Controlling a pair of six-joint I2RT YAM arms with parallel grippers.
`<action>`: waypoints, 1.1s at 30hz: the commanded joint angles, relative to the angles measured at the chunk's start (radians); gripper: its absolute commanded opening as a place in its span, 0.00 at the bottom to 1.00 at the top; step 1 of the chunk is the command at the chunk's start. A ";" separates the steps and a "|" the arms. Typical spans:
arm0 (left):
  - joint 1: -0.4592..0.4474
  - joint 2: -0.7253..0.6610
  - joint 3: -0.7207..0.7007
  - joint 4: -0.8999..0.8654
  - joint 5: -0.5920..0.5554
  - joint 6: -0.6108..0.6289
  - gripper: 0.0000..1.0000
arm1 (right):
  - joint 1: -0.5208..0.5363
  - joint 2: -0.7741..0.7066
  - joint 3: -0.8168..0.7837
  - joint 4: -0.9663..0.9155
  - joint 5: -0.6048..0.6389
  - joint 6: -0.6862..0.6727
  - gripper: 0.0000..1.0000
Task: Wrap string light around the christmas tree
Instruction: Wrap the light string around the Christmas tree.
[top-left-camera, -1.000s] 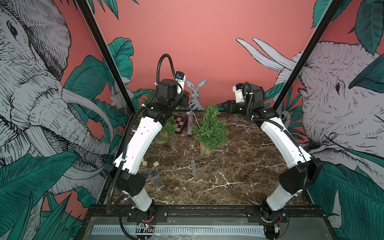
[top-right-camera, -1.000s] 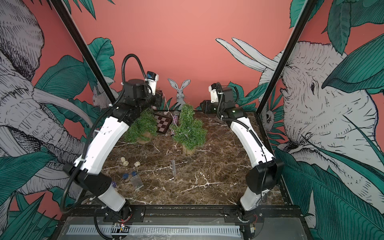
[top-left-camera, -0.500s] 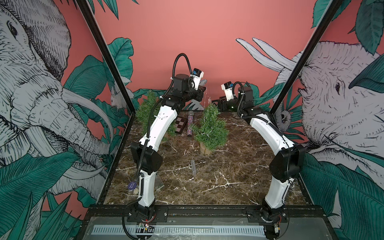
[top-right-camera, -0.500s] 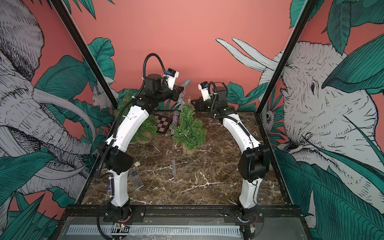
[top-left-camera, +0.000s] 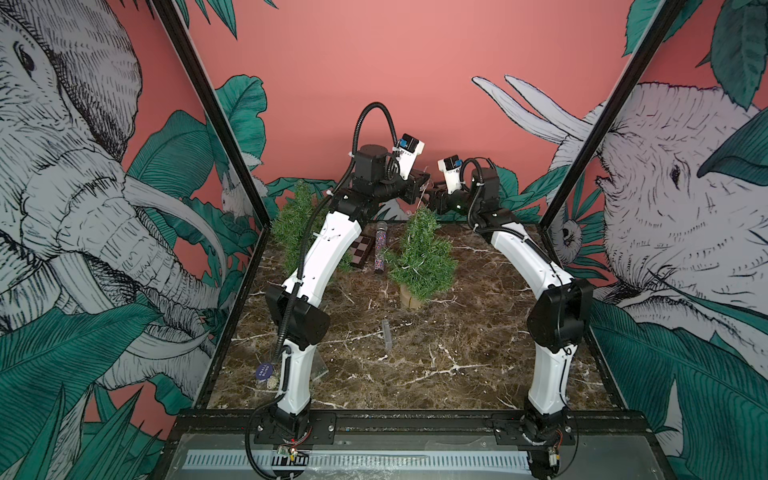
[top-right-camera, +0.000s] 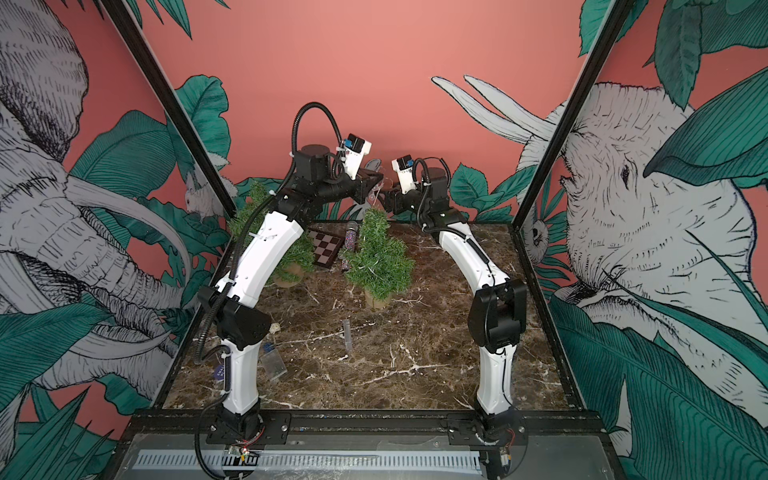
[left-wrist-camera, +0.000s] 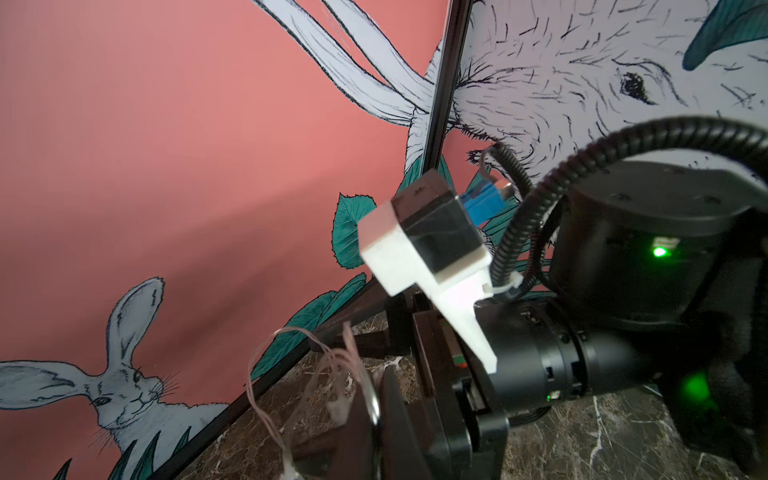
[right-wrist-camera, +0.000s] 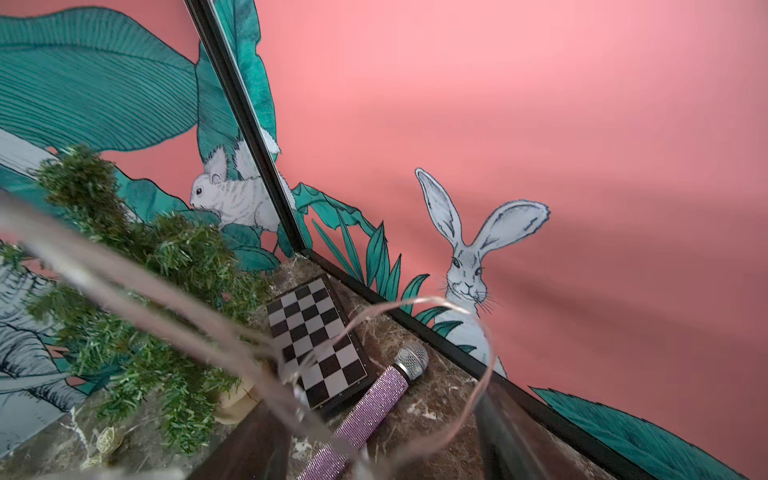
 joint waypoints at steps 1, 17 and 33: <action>0.001 -0.010 0.029 -0.014 0.011 0.015 0.00 | 0.006 -0.011 0.013 0.093 -0.032 0.020 0.64; 0.005 -0.020 0.013 -0.084 -0.070 0.067 0.18 | -0.045 -0.338 -0.260 -0.049 0.256 -0.045 0.00; 0.032 -0.313 -0.366 -0.111 -0.243 0.101 0.50 | -0.068 -0.750 -0.364 -0.468 0.385 -0.058 0.00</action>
